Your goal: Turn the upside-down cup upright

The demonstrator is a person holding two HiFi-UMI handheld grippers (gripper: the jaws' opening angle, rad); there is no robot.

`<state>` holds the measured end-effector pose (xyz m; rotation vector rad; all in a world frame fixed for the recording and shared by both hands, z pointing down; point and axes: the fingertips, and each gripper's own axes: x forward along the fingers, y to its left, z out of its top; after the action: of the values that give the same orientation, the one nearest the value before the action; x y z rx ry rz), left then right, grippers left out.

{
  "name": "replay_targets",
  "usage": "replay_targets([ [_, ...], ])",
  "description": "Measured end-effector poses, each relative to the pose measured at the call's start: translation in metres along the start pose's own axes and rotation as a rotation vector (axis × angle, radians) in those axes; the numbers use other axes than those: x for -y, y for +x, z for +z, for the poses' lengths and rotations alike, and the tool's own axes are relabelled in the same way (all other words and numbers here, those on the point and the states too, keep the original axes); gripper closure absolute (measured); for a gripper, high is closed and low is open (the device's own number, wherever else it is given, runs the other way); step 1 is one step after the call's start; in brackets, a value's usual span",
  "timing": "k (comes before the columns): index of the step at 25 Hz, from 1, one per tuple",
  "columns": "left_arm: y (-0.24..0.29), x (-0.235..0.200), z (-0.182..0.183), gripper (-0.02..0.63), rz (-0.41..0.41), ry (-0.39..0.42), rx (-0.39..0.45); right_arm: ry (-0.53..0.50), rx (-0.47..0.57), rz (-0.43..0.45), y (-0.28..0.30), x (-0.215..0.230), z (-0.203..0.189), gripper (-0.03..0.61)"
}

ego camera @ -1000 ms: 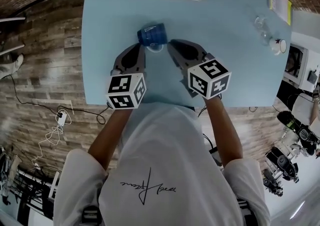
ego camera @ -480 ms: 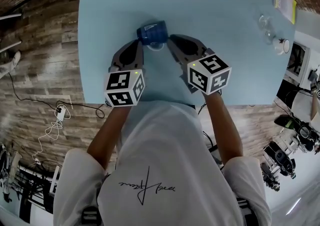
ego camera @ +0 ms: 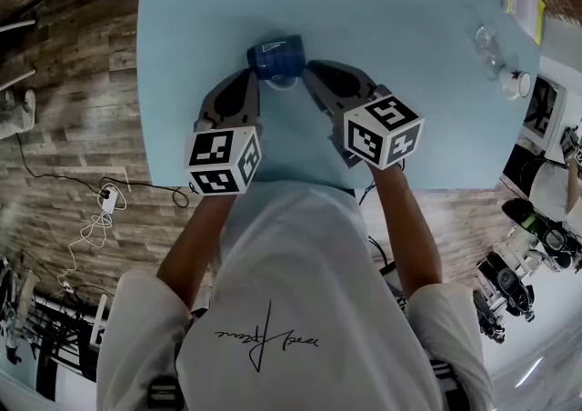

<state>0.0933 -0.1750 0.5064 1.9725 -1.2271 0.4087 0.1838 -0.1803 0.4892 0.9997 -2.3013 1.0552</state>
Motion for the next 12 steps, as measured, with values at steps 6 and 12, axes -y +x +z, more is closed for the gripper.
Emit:
replay_targets([
  [6,0.0010,0.0001,0.0025,0.604,0.002,-0.011,0.006,0.026,-0.009,0.035,0.0036,-0.0020,-0.0024,0.555],
  [12,0.0008,-0.0031,0.0023,0.604,0.007,-0.011,0.004,0.068,-0.005,0.074,0.0072,-0.0058,-0.0034,0.555],
])
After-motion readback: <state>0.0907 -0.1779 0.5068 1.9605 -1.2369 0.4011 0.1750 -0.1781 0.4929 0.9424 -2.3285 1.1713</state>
